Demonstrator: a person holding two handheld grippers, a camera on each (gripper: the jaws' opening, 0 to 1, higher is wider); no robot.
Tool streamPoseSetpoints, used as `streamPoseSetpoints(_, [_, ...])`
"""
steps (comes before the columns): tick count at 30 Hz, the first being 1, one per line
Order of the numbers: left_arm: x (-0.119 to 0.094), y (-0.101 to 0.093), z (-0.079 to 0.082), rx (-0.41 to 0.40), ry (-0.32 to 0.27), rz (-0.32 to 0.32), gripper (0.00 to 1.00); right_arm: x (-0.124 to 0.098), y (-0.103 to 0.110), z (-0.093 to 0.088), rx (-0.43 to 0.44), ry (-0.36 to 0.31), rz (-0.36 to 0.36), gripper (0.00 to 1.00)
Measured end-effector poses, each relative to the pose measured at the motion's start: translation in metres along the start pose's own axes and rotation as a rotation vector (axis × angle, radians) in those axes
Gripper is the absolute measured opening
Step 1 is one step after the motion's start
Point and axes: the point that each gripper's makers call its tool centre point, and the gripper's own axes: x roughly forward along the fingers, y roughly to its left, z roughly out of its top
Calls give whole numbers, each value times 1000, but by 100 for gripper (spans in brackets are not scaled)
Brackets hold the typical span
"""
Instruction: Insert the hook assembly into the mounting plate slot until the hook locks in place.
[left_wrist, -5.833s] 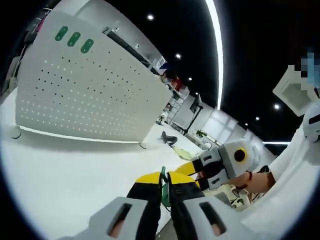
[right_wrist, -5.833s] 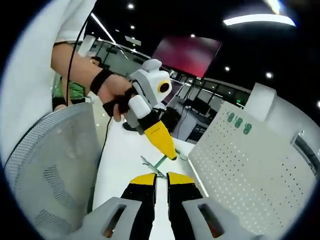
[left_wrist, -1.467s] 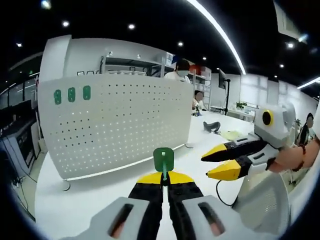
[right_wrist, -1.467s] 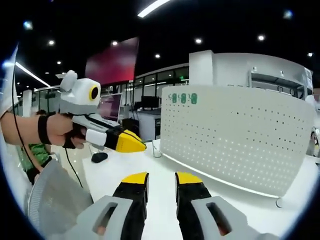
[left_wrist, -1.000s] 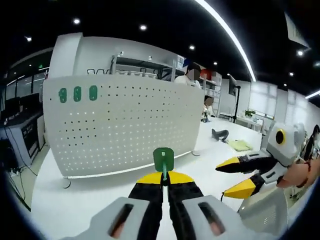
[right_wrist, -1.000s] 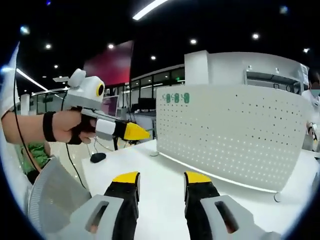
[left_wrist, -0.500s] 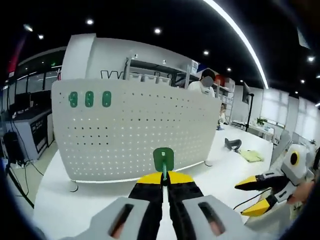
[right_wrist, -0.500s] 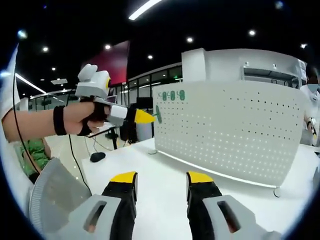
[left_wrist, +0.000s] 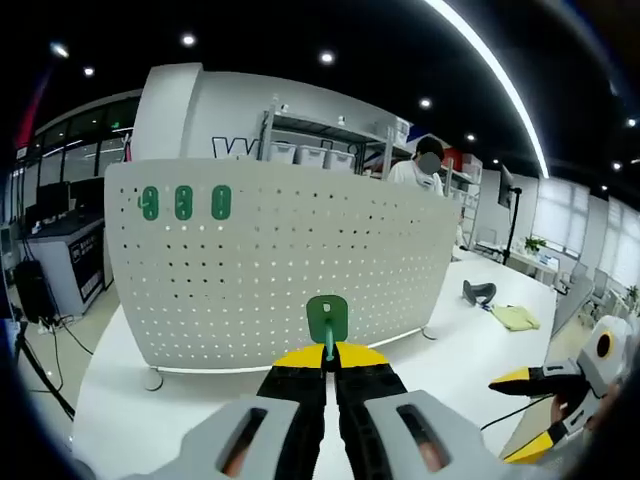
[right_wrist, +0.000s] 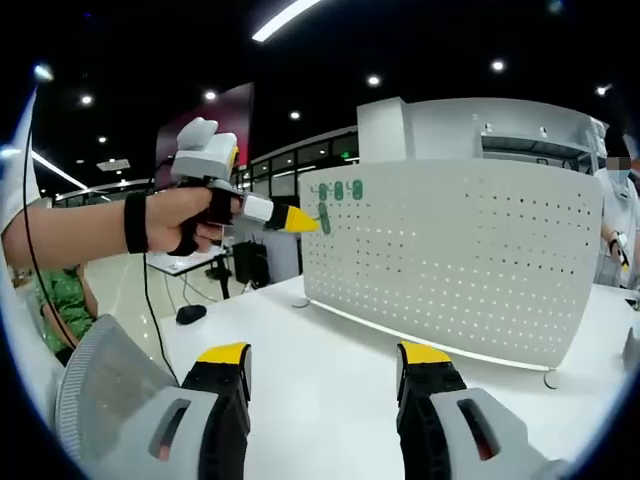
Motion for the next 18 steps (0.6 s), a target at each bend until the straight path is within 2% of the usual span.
streamPoseSetpoints(5, [7, 7, 12, 11, -8, 25, 2, -4, -1, -2, 7, 2, -2, 60])
streamPoseSetpoints(18, [18, 16, 29, 45, -9, 75, 2, -9, -5, -3, 6, 5, -2, 59])
